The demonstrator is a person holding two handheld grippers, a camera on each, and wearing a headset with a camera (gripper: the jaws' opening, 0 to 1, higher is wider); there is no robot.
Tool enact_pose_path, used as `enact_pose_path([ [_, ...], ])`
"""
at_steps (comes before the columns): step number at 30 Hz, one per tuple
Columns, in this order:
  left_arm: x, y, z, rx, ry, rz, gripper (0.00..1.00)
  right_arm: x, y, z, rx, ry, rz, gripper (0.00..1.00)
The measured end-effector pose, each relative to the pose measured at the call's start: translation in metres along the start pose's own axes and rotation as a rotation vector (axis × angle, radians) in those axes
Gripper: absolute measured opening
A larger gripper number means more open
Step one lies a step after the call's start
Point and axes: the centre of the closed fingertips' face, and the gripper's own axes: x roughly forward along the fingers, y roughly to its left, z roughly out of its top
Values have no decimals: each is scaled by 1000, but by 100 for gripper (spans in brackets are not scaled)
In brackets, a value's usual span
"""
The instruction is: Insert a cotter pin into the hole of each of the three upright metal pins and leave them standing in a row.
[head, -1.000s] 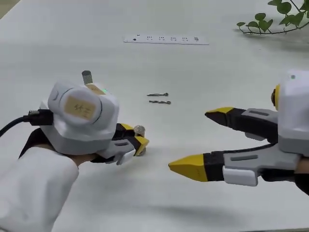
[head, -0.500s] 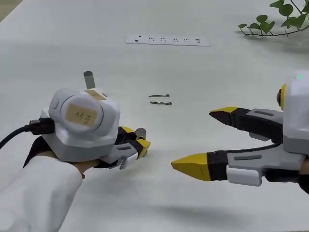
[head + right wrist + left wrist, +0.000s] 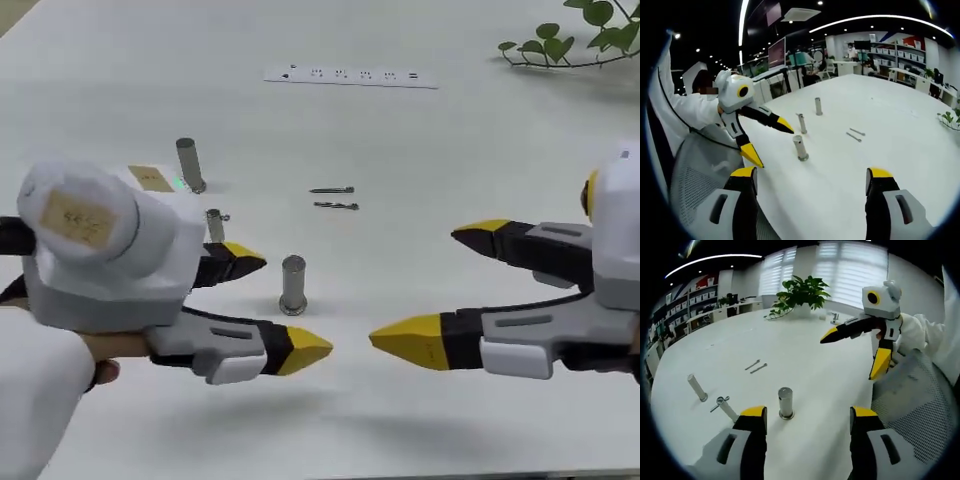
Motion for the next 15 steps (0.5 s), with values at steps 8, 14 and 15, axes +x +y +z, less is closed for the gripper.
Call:
enact_pose_path([
  [8,-18,-3,4,-5,-36,-25,98,-2,2,-4,-1,17,5,86],
  [14,-27,-2,-4,0,-6,-10,99,-3,1,-5,-13,32,4,86],
  [15,-28,-2,-4,-5,-6,-6,99,-3,1,-4,-16,35,4,86],
])
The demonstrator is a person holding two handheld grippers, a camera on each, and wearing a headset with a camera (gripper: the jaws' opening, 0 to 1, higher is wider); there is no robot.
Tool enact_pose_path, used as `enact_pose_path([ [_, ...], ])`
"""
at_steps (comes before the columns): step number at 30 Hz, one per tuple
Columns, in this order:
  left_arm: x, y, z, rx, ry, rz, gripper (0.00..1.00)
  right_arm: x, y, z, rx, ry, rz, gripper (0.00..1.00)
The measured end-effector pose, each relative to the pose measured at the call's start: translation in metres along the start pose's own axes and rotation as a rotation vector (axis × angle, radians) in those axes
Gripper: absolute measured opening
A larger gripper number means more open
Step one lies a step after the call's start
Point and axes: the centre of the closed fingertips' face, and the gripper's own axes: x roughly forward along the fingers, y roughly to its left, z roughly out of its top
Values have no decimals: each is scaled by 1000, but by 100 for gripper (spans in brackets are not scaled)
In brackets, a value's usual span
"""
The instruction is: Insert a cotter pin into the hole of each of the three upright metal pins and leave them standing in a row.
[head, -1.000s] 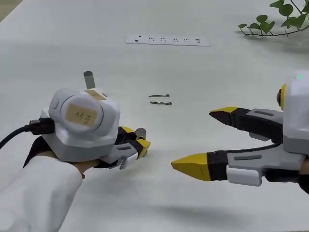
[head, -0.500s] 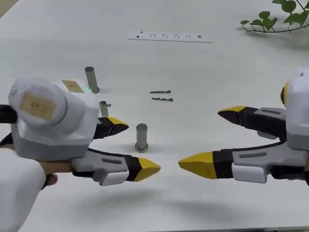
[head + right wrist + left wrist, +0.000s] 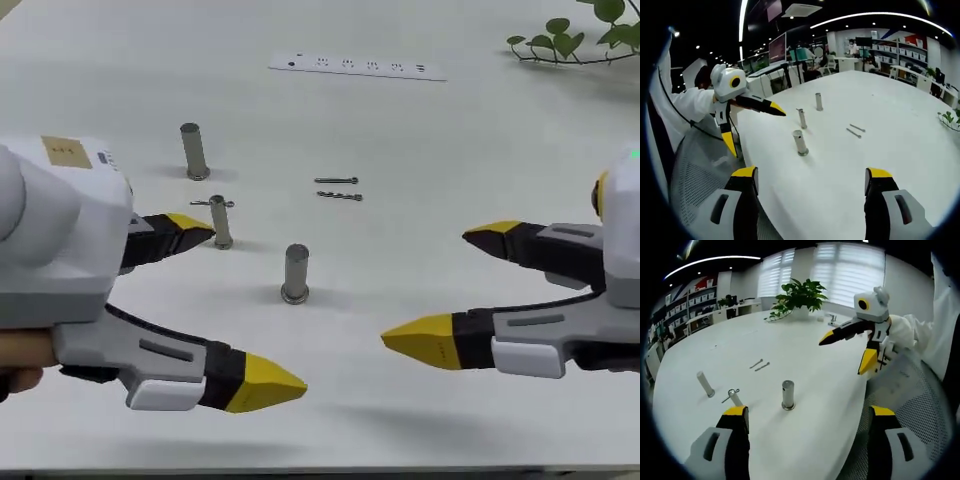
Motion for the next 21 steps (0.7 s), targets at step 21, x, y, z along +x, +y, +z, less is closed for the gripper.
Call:
enact_pose_path([
  [21,-9,-2,-6,-70,1,-12,99,10,-37,28,-225,117,46,69],
])
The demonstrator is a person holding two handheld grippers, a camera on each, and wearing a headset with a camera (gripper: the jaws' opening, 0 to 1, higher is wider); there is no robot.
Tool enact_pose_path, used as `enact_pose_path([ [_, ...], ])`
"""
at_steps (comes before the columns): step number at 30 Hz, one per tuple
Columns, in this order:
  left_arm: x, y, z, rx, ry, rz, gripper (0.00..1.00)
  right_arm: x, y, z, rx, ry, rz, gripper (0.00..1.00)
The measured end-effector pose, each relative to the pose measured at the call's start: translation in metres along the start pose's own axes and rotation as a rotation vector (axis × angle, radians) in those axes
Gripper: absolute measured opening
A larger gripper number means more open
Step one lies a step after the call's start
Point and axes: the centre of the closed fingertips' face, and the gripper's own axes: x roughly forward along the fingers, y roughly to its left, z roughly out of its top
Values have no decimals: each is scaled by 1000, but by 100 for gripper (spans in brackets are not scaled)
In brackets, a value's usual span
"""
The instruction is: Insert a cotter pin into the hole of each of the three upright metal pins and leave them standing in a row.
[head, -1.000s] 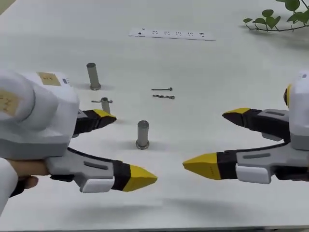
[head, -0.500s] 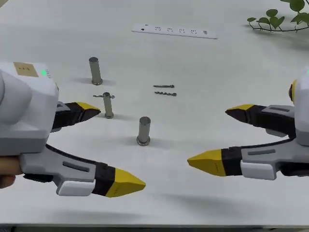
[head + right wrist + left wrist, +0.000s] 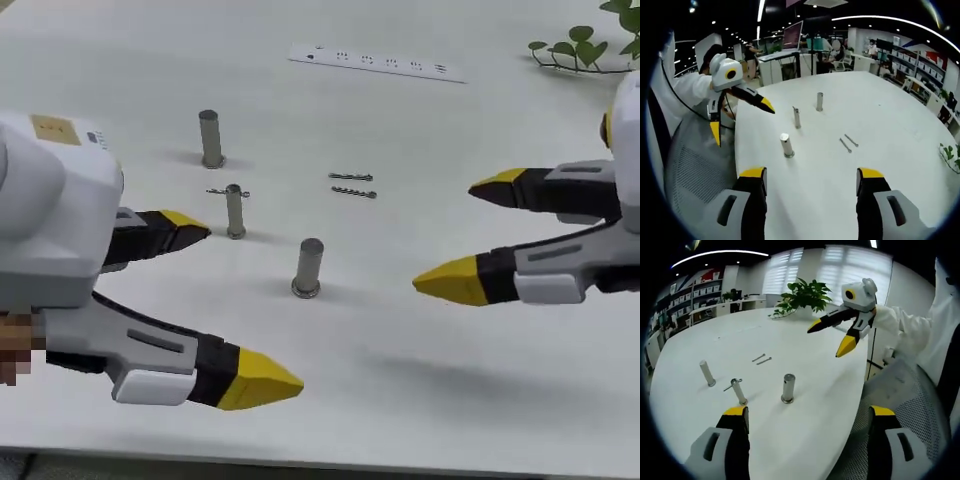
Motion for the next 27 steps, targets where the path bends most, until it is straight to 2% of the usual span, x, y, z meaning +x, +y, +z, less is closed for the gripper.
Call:
enact_pose_path([
  [3,-2,0,-3,-8,12,-1,99,6,-10,4,-33,21,5,67],
  [6,-4,-1,-3,-4,7,1,99,13,-19,6,-43,52,11,65],
  [10,-4,-3,-1,-18,-16,-3,94,26,-26,4,-85,101,38,64],
  [16,-6,-6,-4,-26,-10,-9,94,43,-31,2,-108,151,82,59],
  [20,-9,-10,-3,-33,-16,-16,95,54,-37,0,-150,206,114,57],
  [23,-11,-11,-4,-60,-23,-14,98,63,-38,-1,-175,241,132,54],
  [25,-12,-11,-6,-63,-17,-16,97,67,-42,-7,-218,294,153,54],
  [27,-13,-11,-8,-63,-13,-14,97,74,-45,-9,-225,313,165,53],
])
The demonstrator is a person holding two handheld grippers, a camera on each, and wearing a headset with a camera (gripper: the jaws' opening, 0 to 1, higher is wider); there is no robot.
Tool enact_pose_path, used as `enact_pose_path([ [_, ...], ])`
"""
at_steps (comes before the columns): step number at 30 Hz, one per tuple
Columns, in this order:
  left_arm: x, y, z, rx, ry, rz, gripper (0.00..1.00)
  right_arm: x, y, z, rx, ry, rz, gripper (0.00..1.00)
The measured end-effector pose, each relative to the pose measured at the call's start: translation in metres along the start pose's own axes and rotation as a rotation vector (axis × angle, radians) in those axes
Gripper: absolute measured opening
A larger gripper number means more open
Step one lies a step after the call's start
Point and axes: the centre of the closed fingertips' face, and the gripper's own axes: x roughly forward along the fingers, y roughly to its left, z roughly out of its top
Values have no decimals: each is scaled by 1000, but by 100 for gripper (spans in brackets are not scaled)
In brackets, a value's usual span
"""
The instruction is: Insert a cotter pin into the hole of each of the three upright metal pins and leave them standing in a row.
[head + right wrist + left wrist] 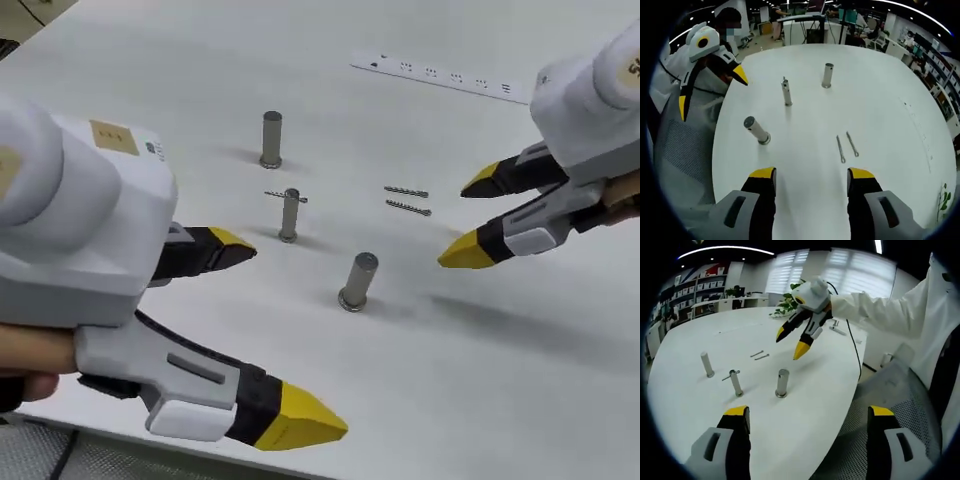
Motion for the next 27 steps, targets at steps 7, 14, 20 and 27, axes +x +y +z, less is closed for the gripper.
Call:
enact_pose_path([
  [7,-3,2,-4,-27,-10,26,99,12,-4,1,-34,50,34,47],
  [14,-5,7,-5,-40,-19,54,99,25,-18,1,-53,99,40,38],
  [20,-6,10,-4,-46,-25,62,99,34,-25,2,-70,128,48,33],
  [27,-5,15,1,-62,-48,83,99,41,-32,8,-103,141,38,24],
])
